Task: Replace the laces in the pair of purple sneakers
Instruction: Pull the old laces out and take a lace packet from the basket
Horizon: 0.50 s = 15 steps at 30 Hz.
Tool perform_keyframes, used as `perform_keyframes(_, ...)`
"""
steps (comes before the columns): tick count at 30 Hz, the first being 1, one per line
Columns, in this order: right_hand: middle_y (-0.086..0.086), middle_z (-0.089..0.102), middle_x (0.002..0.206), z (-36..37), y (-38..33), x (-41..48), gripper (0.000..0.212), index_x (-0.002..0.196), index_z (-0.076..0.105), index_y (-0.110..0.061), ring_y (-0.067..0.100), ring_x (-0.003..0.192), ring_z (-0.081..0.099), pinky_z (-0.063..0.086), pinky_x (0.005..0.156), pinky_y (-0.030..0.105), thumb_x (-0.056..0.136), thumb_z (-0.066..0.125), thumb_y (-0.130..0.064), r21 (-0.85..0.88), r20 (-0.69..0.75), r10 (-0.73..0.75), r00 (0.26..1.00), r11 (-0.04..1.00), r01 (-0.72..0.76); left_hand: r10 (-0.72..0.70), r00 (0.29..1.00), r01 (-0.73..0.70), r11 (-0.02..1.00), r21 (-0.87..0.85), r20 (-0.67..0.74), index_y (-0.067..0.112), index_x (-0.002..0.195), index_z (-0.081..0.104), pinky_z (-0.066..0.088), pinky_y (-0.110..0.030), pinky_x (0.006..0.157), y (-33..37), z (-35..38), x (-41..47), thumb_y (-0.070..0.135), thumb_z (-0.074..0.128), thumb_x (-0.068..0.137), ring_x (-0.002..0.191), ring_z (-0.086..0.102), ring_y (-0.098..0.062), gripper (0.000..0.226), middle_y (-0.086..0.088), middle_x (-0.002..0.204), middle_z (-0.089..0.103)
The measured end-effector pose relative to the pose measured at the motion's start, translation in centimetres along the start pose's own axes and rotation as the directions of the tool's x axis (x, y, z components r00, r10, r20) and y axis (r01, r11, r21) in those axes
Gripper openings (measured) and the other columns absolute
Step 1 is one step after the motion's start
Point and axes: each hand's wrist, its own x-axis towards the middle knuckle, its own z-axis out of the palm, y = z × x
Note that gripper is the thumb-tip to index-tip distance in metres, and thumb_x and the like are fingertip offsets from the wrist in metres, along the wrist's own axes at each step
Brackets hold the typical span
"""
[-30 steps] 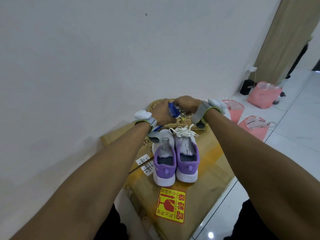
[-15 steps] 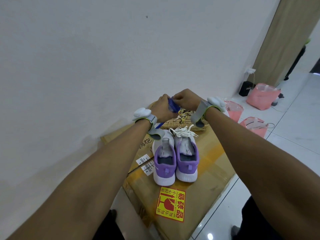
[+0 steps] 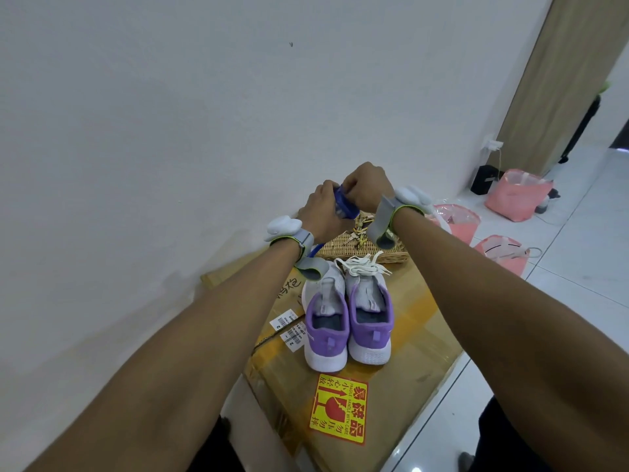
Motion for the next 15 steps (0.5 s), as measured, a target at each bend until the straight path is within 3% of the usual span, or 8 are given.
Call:
perform_keyframes(2, 0.012, 0.074, 0.089, -0.6, -0.2, 0.1, 0.018, 0.092, 0.079, -0.007, 0.021, 0.076, 0.063, 0.054, 0.069, 0.030, 0.083, 0.064, -0.001, 0.032, 0.087, -0.032, 0.996, 0.999, 0.029, 0.001, 1.000, -0.002, 1.000, -0.004, -0.012, 0.012, 0.131, 0.041, 0.053, -0.050, 0.088, -0.3, -0.1, -0.1, 0.036, 0.079, 0.064, 0.109, 0.055, -0.031, 0.081, -0.010, 0.128, 0.050)
perform_keyframes(5, 0.011, 0.075, 0.080, -2.0, 0.2, 0.2, 0.008, 0.086, 0.079, -0.009, 0.022, 0.076, 0.073, 0.062, 0.075, 0.034, 0.077, 0.079, -0.009, 0.246, 0.088, -0.013, 0.996, 0.969, -0.009, -0.029, 0.998, 0.027, 0.999, -0.025, -0.063, 0.012, 0.128, 0.042, 0.052, -0.049, 0.087, -1.2, -0.4, -0.2, 0.037, 0.081, 0.064, 0.106, 0.055, -0.030, 0.078, -0.009, 0.125, 0.052)
perform_keyframes(8, 0.009, 0.074, 0.074, -2.3, -0.3, 0.5, 0.007, 0.080, 0.079, -0.010, 0.020, 0.069, 0.072, 0.062, 0.073, 0.036, 0.073, 0.080, -0.008, 0.067, 0.071, 0.011, 0.997, 0.998, -0.016, -0.015, 0.991, 0.009, 0.999, -0.044, -0.134, 0.014, 0.124, 0.046, 0.052, -0.049, 0.086, -1.0, -0.6, -0.4, 0.040, 0.075, 0.060, 0.104, 0.054, -0.030, 0.076, -0.007, 0.122, 0.055)
perform_keyframes(10, 0.014, 0.074, 0.084, -1.8, -1.0, 0.6, 0.011, 0.088, 0.078, -0.003, 0.024, 0.074, 0.070, 0.061, 0.077, 0.036, 0.079, 0.071, -0.007, -0.067, 0.074, 0.010, 0.997, 0.998, -0.005, 0.011, 0.989, -0.016, 0.999, -0.033, -0.149, 0.013, 0.126, 0.047, 0.050, -0.048, 0.087, -0.5, -0.5, -0.4, 0.036, 0.077, 0.064, 0.107, 0.053, -0.030, 0.073, -0.007, 0.124, 0.054)
perform_keyframes(12, 0.015, 0.069, 0.092, -1.2, -2.1, 0.5, 0.020, 0.100, 0.073, 0.001, 0.026, 0.075, 0.060, 0.054, 0.072, 0.033, 0.086, 0.061, -0.005, -0.219, 0.041, 0.018, 0.999, 0.976, -0.009, 0.031, 0.986, -0.026, 0.999, 0.029, -0.166, 0.014, 0.129, 0.047, 0.047, -0.045, 0.088, -0.1, -0.4, -0.3, 0.031, 0.079, 0.071, 0.112, 0.051, -0.029, 0.069, -0.006, 0.128, 0.053)
perform_keyframes(15, 0.014, 0.056, 0.085, -0.8, -3.3, 0.6, 0.023, 0.101, 0.071, 0.003, 0.028, 0.072, 0.050, 0.042, 0.064, 0.030, 0.086, 0.054, 0.002, -0.316, 0.056, -0.017, 0.998, 0.948, 0.034, 0.056, 0.981, -0.041, 0.996, 0.084, -0.188, 0.014, 0.127, 0.048, 0.048, -0.045, 0.085, 0.1, -0.4, -0.2, 0.031, 0.077, 0.074, 0.111, 0.052, -0.030, 0.063, -0.006, 0.125, 0.055)
